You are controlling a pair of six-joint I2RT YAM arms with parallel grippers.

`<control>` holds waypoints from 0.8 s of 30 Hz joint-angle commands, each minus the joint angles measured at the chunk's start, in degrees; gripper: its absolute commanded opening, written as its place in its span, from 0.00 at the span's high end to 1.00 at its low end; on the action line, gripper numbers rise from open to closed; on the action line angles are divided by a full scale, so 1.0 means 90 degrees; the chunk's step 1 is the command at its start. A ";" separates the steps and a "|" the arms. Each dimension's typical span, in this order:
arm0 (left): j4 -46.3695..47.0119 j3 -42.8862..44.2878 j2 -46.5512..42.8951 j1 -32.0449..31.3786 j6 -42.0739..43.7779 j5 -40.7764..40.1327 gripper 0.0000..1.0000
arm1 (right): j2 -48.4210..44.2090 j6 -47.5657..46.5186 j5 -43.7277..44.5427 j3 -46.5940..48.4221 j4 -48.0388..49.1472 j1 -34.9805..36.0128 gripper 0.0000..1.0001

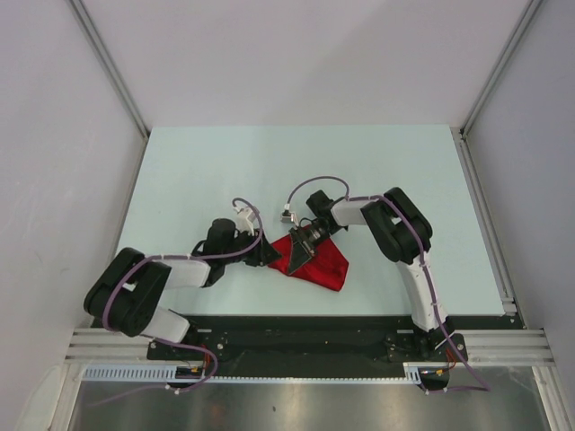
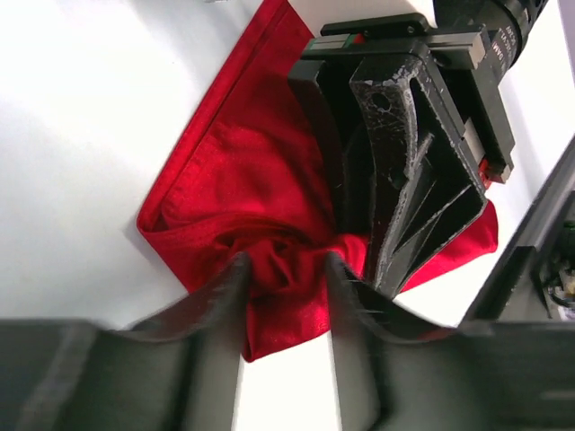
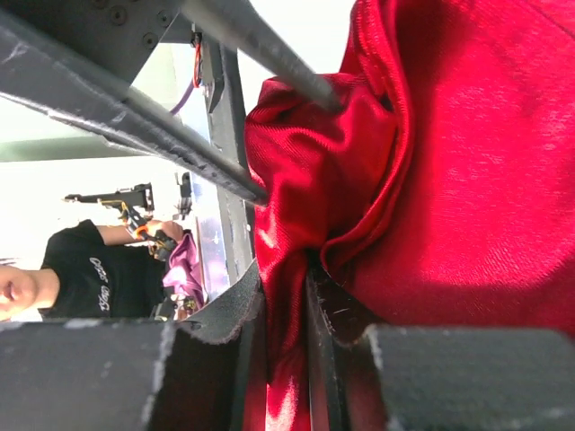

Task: Fold the napkin, place the utensils inside, and roll it up
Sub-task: Roll the napkin with the utensil

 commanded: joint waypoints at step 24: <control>-0.1184 0.1234 0.1331 -0.0019 -0.0176 -0.0071 1.00 | -0.3390 0.0561 0.5248 -0.1202 0.0994 0.0129 0.32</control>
